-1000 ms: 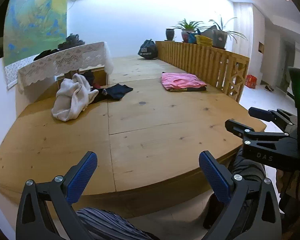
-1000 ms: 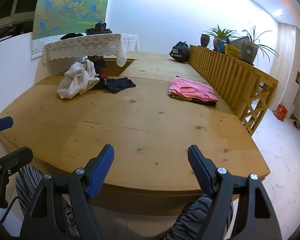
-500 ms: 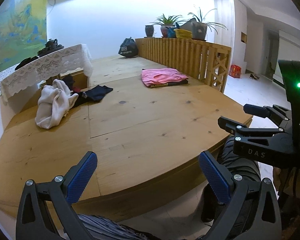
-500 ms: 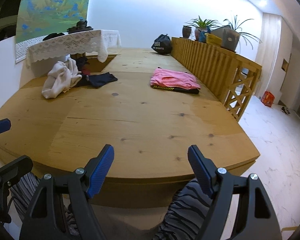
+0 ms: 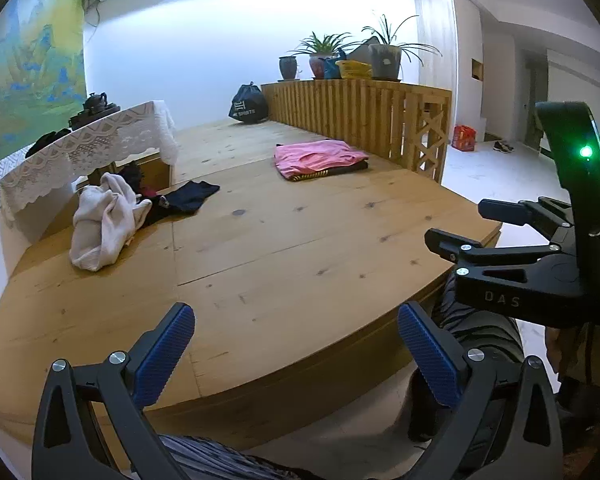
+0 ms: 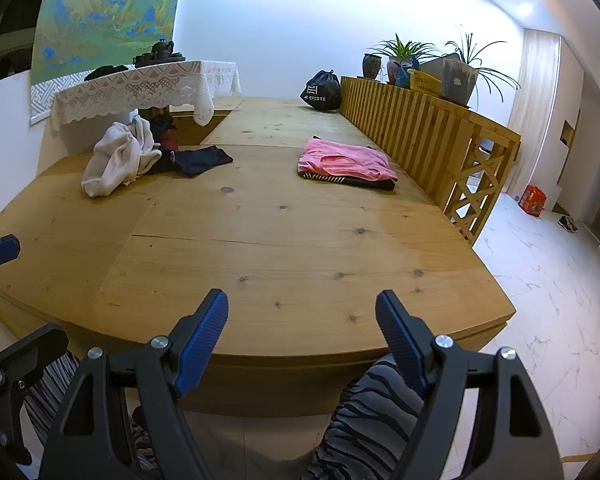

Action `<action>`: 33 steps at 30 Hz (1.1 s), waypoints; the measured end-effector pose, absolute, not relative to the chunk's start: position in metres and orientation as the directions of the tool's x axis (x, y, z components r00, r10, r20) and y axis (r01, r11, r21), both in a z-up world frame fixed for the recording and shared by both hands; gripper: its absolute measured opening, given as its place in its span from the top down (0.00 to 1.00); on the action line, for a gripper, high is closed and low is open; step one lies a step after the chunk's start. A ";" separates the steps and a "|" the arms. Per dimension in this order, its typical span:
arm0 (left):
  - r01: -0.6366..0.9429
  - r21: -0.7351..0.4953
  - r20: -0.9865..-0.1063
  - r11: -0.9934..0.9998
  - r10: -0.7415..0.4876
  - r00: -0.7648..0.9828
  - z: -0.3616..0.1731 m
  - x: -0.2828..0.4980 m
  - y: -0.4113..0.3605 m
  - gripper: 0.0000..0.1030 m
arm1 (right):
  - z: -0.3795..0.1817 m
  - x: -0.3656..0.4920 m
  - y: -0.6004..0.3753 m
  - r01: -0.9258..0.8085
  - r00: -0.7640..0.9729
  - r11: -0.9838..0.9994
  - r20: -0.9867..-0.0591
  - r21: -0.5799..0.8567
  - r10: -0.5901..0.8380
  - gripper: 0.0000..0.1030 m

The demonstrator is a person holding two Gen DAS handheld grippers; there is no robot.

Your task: Fold clothes

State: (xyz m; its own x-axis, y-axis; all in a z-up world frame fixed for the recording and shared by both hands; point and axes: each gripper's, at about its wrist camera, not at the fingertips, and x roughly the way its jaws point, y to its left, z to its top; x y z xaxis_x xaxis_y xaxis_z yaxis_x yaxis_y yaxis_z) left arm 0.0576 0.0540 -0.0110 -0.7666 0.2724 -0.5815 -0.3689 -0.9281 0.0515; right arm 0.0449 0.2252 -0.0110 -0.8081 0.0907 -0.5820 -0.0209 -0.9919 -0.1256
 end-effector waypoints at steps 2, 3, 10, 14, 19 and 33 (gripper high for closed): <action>-0.376 0.044 -0.587 -0.926 0.281 -0.759 -0.011 0.056 0.055 0.00 | -0.011 0.046 0.226 -0.027 -0.808 -0.991 -0.581 -0.129 0.097 0.26; -0.382 0.036 -0.587 -0.924 0.290 -0.756 -0.010 0.056 0.056 0.00 | -0.011 0.046 0.226 -0.030 -0.808 -0.991 -0.580 -0.130 0.101 0.26; -0.479 -0.119 -0.592 -0.870 0.450 -0.669 -0.006 0.053 0.054 0.00 | -0.012 0.046 0.232 -0.047 -0.803 -0.990 -0.585 -0.132 0.116 0.26; -0.490 -0.088 -0.589 -0.867 0.442 -0.677 -0.005 0.056 0.062 0.00 | -0.012 0.049 0.235 -0.065 -0.802 -0.989 -0.583 -0.133 0.131 0.26; -0.495 -0.039 -0.587 -0.868 0.421 -0.692 -0.003 0.057 0.075 0.00 | -0.013 0.051 0.241 -0.109 -0.792 -0.983 -0.584 -0.149 0.177 0.26; -0.365 0.045 -0.605 -0.930 0.265 -0.750 -0.010 0.041 0.067 0.00 | -0.011 0.054 0.253 -0.149 -0.783 -0.975 -0.583 -0.163 0.217 0.26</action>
State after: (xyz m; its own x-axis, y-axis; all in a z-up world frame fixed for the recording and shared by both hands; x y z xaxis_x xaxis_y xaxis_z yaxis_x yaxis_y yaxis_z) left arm 0.0407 0.0666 -0.0096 -0.7505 0.2652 -0.6054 -0.3648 -0.9300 0.0448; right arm 0.0540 0.2531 -0.0113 -0.7826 0.2170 -0.5835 -0.1487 -0.9753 -0.1632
